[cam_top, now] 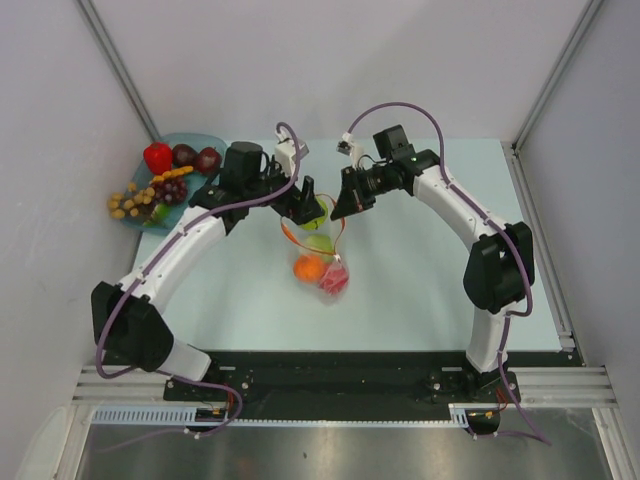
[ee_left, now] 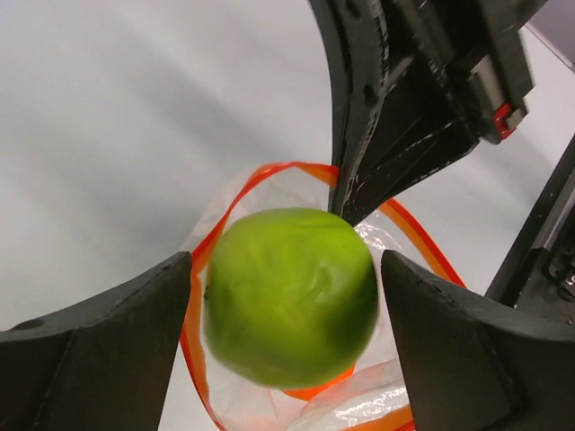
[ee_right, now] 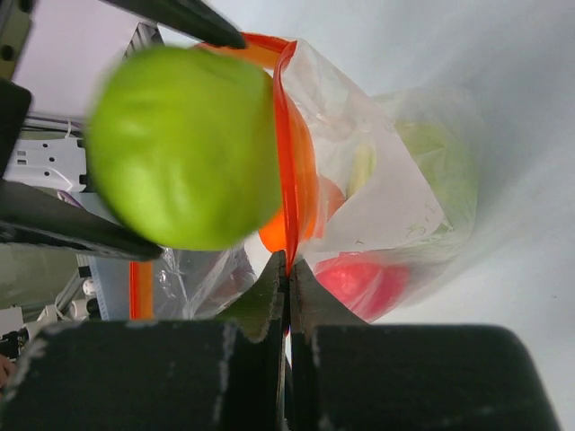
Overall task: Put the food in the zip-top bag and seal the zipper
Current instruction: Place the fake fruit in the zipper food storage bag.
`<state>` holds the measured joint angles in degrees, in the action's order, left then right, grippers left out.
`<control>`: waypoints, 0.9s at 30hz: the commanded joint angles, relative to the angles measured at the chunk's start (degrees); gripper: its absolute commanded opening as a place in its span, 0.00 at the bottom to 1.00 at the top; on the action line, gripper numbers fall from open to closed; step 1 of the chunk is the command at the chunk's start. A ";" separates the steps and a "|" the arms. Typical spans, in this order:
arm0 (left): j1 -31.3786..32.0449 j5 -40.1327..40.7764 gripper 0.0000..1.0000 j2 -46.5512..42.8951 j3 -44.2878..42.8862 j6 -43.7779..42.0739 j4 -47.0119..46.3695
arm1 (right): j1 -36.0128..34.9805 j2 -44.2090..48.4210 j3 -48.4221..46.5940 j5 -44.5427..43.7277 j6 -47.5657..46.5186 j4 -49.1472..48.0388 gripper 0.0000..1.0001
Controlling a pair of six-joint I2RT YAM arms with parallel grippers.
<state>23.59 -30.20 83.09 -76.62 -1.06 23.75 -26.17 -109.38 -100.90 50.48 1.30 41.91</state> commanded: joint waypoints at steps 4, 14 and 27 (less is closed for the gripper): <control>-1.34 1.46 1.00 -0.03 -5.46 -4.13 4.90 | -0.11 2.95 -0.08 1.20 -0.86 -1.31 0.00; -22.87 5.49 0.99 3.30 -10.64 4.93 0.51 | 0.25 2.33 -0.44 1.46 -0.69 -2.01 0.00; -41.17 24.66 0.91 27.46 -27.61 1.15 8.51 | 1.12 1.10 0.18 1.82 -0.07 -3.33 0.00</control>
<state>-16.03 -12.47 105.69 -98.32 1.39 29.54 -25.56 -109.27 -100.75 51.00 1.41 41.04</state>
